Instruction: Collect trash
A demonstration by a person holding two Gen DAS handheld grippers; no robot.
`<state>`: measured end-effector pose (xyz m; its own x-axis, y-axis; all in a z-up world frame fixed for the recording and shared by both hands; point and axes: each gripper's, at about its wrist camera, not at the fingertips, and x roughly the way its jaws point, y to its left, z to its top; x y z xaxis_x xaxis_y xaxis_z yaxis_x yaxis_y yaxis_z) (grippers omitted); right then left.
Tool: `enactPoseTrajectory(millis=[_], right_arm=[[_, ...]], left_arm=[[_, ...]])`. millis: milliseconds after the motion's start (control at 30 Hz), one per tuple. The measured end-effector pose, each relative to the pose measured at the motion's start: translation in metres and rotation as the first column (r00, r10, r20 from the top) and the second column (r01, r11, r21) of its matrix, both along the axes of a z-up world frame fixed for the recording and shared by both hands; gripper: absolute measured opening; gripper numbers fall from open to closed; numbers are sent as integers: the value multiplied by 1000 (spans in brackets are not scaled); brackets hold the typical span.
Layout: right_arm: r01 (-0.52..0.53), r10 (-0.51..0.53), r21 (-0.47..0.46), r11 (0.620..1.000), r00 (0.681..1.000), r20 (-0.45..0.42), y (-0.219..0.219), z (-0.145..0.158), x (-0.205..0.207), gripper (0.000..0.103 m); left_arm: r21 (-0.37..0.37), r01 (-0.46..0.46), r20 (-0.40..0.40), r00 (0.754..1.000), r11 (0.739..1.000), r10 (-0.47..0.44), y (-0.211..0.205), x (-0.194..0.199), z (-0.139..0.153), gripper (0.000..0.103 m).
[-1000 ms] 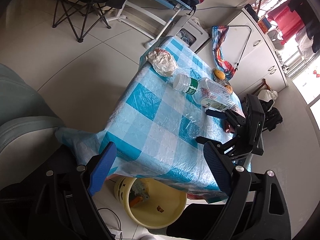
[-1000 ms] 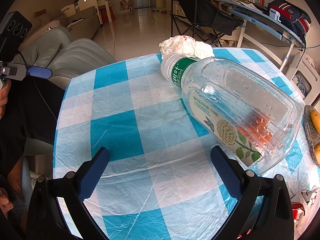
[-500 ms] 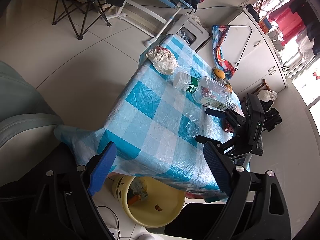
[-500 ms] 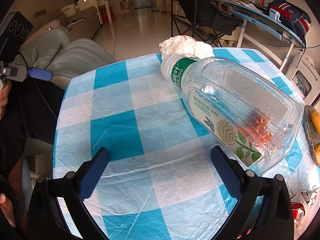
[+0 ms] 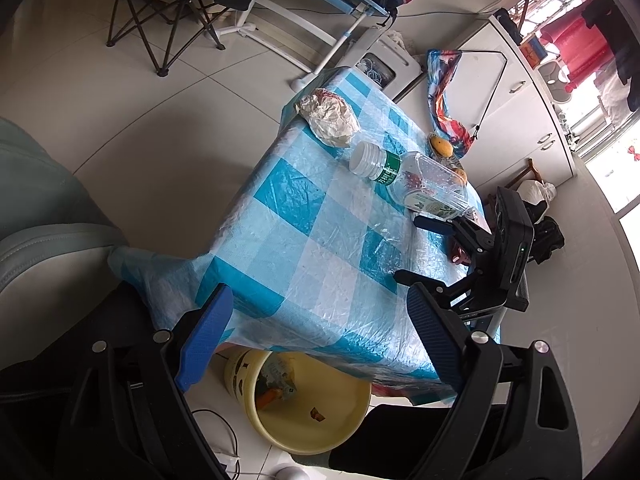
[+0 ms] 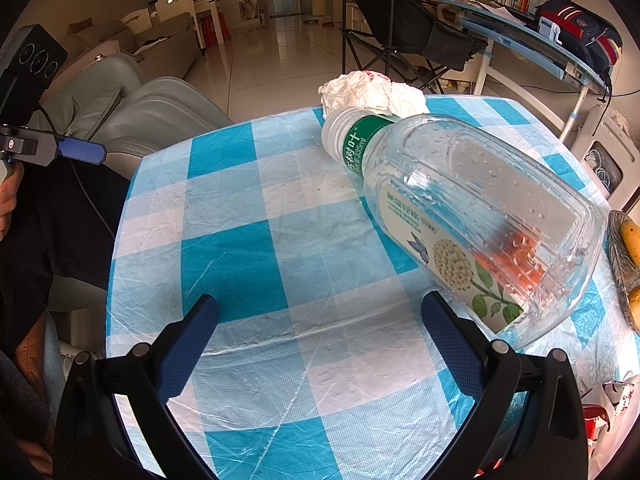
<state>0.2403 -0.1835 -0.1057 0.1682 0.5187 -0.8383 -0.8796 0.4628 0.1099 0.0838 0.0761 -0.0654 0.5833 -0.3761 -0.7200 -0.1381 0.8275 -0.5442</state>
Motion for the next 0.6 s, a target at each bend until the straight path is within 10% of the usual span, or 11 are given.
enactPoseTrajectory(millis=[600], right_arm=[[0,0,0,1000,1000,1,0,0,0,97]], left_arm=[[-1,2,-1,1000,1000,-2,-2,0,-1,85]])
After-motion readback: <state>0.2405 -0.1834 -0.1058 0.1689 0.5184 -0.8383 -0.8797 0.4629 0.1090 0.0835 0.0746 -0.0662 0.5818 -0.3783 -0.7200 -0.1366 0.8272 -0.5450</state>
